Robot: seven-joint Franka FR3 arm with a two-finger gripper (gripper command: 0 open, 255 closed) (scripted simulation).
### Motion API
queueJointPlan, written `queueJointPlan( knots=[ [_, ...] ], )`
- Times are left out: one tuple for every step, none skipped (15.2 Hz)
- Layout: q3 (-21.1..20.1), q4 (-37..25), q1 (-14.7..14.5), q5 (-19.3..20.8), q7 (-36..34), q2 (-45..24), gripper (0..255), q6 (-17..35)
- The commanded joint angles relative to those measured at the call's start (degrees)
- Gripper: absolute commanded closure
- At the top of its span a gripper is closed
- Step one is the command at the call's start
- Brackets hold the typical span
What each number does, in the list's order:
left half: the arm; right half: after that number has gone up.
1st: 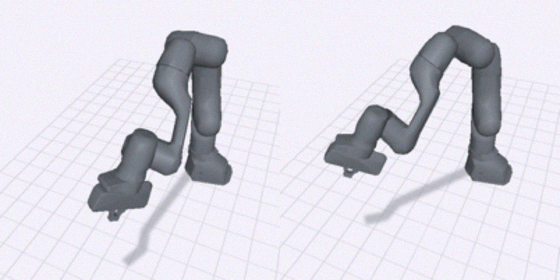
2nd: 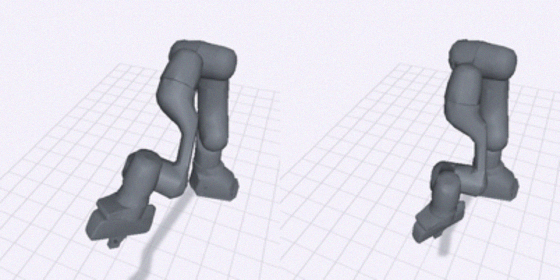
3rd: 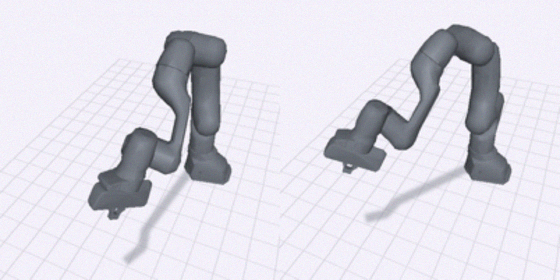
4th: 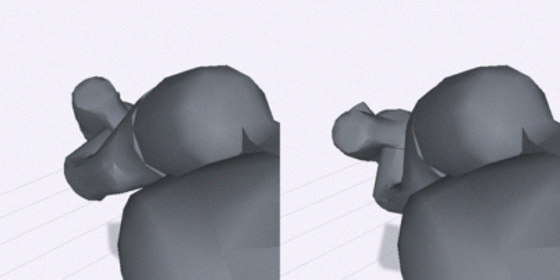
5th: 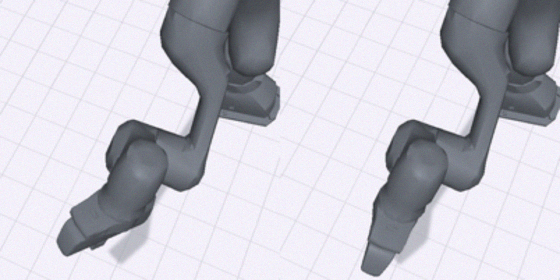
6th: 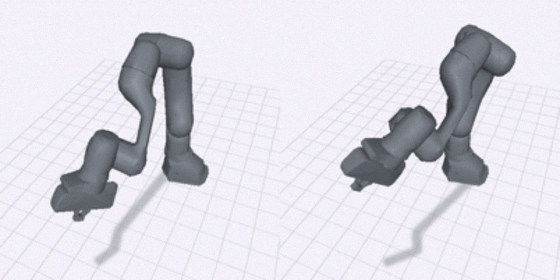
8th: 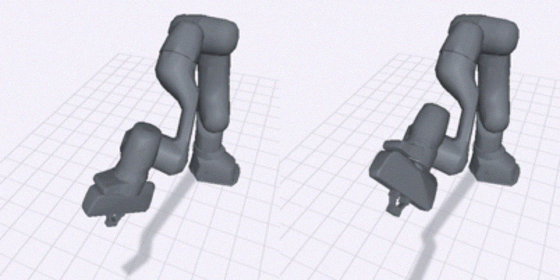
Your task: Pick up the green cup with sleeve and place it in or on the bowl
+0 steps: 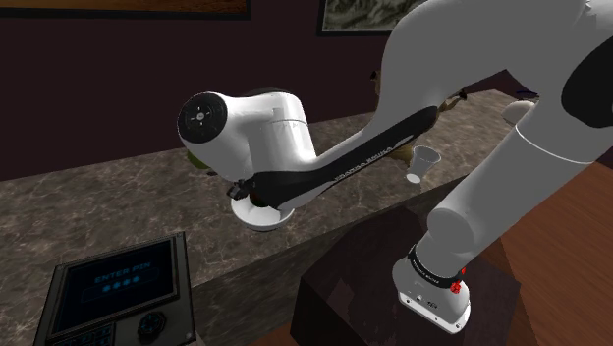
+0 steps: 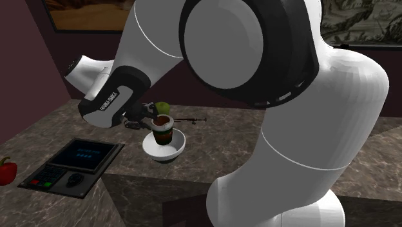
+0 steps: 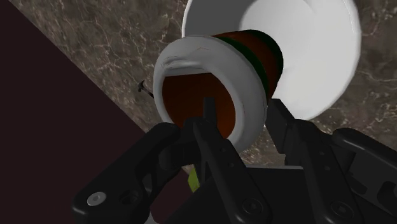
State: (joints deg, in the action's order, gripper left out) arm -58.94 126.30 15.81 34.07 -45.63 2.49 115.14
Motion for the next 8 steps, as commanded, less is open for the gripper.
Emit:
queueJointPlan(
  knots=[
    [0.0,0.1,0.0,0.2,-0.2,-0.2,255,0.1],
    [0.0,0.1,0.0,0.2,-0.2,-0.2,255,0.1],
    [0.0,0.1,0.0,0.2,-0.2,-0.2,255,0.1],
    [0.0,0.1,0.0,0.2,-0.2,-0.2,255,0.1],
    [0.0,0.1,0.0,0.2,-0.2,-0.2,255,0.1],
    [0.0,0.1,0.0,0.2,-0.2,-0.2,0,0.1],
    [0.0,0.1,0.0,0.2,-0.2,-0.2,0,0.1],
    [0.0,0.1,0.0,0.2,-0.2,-0.2,0,0.1]
  ],
)
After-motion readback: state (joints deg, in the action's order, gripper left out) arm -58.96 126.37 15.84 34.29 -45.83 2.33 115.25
